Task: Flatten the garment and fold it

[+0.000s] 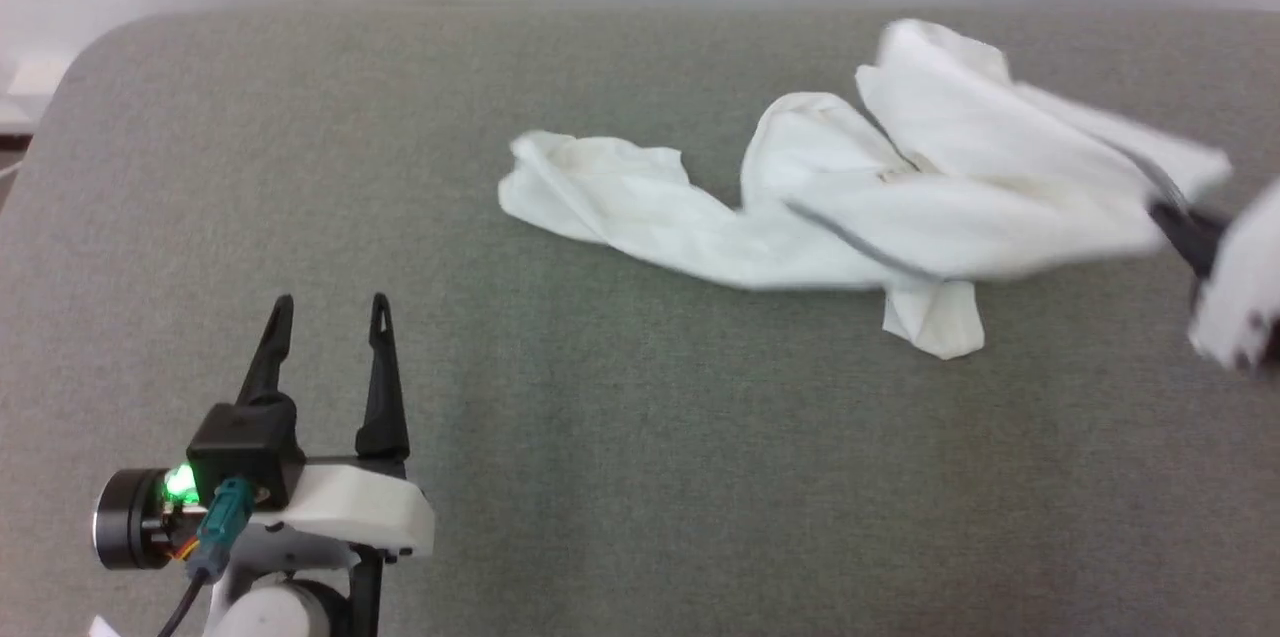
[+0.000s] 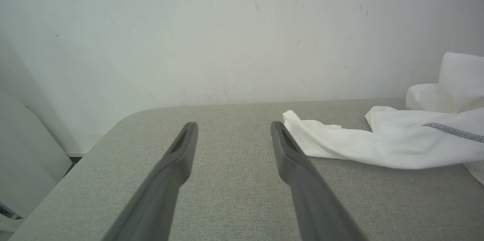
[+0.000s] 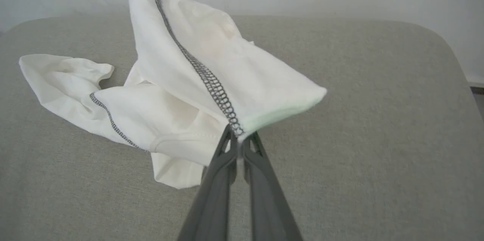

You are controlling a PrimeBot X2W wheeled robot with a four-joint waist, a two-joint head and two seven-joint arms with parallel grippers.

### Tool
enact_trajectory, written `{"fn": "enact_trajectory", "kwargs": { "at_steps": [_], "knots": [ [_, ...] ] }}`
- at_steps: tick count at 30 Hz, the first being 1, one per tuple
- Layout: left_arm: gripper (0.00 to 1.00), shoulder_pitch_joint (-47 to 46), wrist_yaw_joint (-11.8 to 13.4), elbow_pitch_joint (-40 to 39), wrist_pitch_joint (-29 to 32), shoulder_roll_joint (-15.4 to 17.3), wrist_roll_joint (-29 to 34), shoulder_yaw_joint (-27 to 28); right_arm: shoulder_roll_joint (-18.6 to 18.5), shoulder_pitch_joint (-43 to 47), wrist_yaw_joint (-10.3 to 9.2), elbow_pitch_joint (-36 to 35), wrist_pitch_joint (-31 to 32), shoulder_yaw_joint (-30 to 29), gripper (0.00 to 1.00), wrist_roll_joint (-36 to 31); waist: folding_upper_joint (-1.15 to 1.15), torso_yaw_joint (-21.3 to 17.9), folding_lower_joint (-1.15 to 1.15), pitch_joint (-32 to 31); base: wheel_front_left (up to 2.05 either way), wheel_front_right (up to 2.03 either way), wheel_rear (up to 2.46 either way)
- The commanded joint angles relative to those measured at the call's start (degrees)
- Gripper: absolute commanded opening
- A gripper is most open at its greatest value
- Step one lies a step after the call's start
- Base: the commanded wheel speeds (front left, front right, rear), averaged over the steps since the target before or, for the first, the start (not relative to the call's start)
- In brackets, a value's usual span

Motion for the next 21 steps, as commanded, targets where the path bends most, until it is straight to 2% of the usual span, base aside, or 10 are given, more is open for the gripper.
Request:
{"fn": "enact_trajectory", "kwargs": {
  "at_steps": [1, 4, 7, 9, 12, 14, 15, 21],
  "knots": [
    [1.00, 0.80, 0.55, -0.37, 0.21, 0.20, -0.23, -0.06, 2.01, 4.24, -0.04, -0.88, 0.48, -3.39, 0.00, -2.08, 0.00, -1.69, 0.01, -1.81, 0.00, 0.00, 0.00],
    [1.00, 1.56, 0.83, -1.00, 0.83, 0.42, -0.41, -0.11, 8.52, 15.14, -0.04, -4.72, 2.46, -14.15, 0.00, -8.91, 0.00, -2.23, 0.01, -2.00, 0.00, 0.00, 0.00],
    [1.00, 1.87, 0.94, -1.47, 1.26, 0.74, -0.54, -0.04, 16.10, 24.59, -0.04, -10.27, 4.85, -21.29, 0.00, -15.86, 0.00, -2.54, 0.01, -1.66, 0.00, 0.00, 0.00],
    [1.00, 1.98, 1.00, -1.68, 1.43, 1.00, -0.58, 0.07, 20.16, 29.16, -0.04, -13.98, 6.31, -23.91, 0.00, -19.76, 0.00, -2.80, 0.01, -1.41, 0.00, 0.00, 0.00],
    [1.00, 2.26, 1.14, -1.80, 1.68, 1.34, -0.65, 0.22, 22.43, 33.03, -0.04, -17.56, 7.29, -24.70, 0.00, -23.17, 0.00, -3.29, 0.01, -1.26, 0.00, 0.00, 0.00],
    [1.00, 2.40, 1.14, -1.77, 1.91, 1.54, -0.68, 0.19, 22.90, 33.86, -0.04, -18.86, 7.24, -24.32, 0.60, -23.77, 0.00, -3.48, 0.01, -1.32, 0.00, 0.00, 0.00],
    [1.00, 2.43, 1.11, -1.73, 2.04, 1.62, -0.70, 0.13, 23.00, 33.92, -0.04, -19.51, 6.60, -23.82, 1.00, -24.11, 0.00, -3.52, 0.01, -1.41, 0.00, 0.00, 0.00],
    [1.00, 2.60, 0.90, -1.31, 3.06, 1.99, -0.93, -0.32, 23.13, 32.25, -0.04, -22.56, -3.05, -23.95, 1.00, -24.94, 0.00, -3.27, 0.01, -2.96, 0.00, 0.00, 0.00]
  ]
}}
